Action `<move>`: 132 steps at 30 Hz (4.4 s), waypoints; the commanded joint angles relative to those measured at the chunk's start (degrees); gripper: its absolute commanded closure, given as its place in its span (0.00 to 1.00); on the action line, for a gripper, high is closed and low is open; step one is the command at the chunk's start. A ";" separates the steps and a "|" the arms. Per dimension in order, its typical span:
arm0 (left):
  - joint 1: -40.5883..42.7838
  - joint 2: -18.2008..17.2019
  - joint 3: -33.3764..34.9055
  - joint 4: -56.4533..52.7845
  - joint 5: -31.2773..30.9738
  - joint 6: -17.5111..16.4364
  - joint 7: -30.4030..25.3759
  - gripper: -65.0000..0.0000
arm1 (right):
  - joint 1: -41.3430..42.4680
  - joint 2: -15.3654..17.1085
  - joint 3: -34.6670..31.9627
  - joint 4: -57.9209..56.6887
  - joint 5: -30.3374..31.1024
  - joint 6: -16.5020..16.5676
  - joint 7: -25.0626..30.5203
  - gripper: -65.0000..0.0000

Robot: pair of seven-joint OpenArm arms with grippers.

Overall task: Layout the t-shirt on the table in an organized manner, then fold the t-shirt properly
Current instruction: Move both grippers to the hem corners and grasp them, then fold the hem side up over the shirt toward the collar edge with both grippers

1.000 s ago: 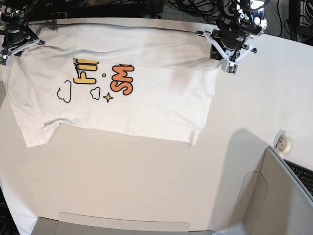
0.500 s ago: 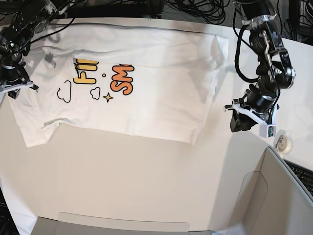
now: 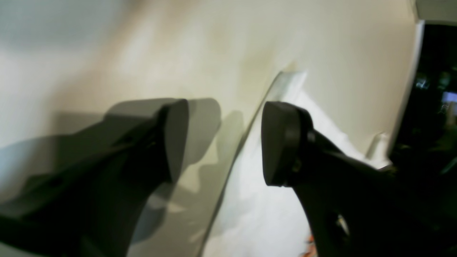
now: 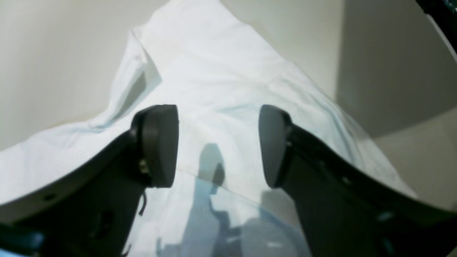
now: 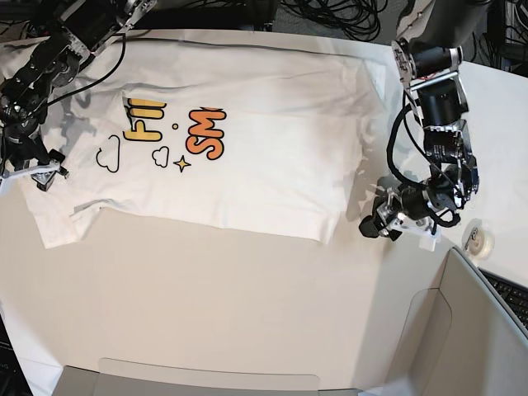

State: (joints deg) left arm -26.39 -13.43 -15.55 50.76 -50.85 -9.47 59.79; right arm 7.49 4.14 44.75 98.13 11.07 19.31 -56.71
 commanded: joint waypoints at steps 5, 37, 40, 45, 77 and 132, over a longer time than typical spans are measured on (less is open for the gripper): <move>-0.64 -0.50 0.47 -4.21 -3.26 0.29 -0.49 0.49 | 3.28 3.46 0.39 0.20 0.75 0.25 1.89 0.43; 2.79 2.40 18.50 0.45 -3.44 0.29 -0.58 0.62 | 14.62 21.84 6.72 -35.84 8.58 0.43 2.25 0.43; 2.79 2.31 19.11 0.45 -3.44 0.29 -0.58 0.88 | 16.03 23.15 6.37 -41.47 9.90 0.51 4.44 0.43; 2.88 2.31 19.20 0.45 -3.17 0.29 -0.58 0.98 | 18.32 23.24 5.49 -45.78 9.90 0.51 5.85 0.43; 2.96 2.13 19.20 0.45 -3.17 0.29 -0.58 0.97 | 20.87 22.72 -11.13 -61.34 9.81 6.05 12.97 0.96; 39.18 -5.87 17.35 61.54 -3.00 0.55 0.03 1.00 | -18.69 21.04 2.85 -13.34 10.16 15.37 12.44 1.00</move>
State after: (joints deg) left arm 13.17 -18.74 2.13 111.37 -53.10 -8.67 61.01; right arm -11.29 23.75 46.98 83.88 20.91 33.93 -45.36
